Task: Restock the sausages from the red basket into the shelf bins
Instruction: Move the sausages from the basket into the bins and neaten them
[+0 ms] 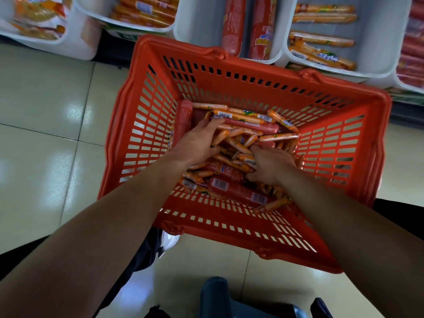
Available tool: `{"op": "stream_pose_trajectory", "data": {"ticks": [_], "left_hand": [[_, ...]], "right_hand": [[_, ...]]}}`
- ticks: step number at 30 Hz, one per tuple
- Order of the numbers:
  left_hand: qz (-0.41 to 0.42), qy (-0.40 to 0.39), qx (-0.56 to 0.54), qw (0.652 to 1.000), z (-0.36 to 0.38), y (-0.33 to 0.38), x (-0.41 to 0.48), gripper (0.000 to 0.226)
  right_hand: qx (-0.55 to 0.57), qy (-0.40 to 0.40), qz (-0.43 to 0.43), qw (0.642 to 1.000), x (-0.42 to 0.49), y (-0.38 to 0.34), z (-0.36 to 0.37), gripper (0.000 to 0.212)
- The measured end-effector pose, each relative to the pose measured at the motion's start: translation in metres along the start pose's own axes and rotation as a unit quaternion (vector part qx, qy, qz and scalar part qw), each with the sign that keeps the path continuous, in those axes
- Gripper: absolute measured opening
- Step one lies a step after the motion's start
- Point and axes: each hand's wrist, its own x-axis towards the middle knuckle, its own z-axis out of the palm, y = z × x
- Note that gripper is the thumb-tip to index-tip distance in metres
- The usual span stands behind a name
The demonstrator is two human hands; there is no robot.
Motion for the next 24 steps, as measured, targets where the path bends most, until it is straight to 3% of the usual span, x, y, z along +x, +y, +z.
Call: {"op": "stream_pose_trajectory", "data": {"ticks": [3, 6, 10, 16, 24], "left_hand": [[0.015, 0.001, 0.047, 0.999, 0.005, 0.000, 0.002, 0.066], [0.029, -0.006, 0.096, 0.995, 0.004, 0.005, 0.006, 0.073], [-0.002, -0.062, 0.089, 0.994, 0.005, 0.014, 0.017, 0.063], [0.018, -0.057, 0.145, 0.988, 0.002, 0.022, 0.012, 0.052], [-0.039, -0.117, 0.092, 0.988, -0.003, 0.018, -0.010, 0.037]], "right_hand": [[-0.008, -0.032, 0.009, 0.999, 0.003, -0.004, 0.000, 0.059], [0.031, -0.086, 0.030, 0.995, 0.006, -0.004, -0.005, 0.043], [0.055, -0.108, 0.042, 0.992, 0.005, 0.001, -0.005, 0.032], [0.048, -0.081, 0.023, 0.995, 0.002, 0.003, -0.002, 0.032], [0.100, -0.082, 0.046, 0.990, -0.011, 0.003, -0.008, 0.034]]}}
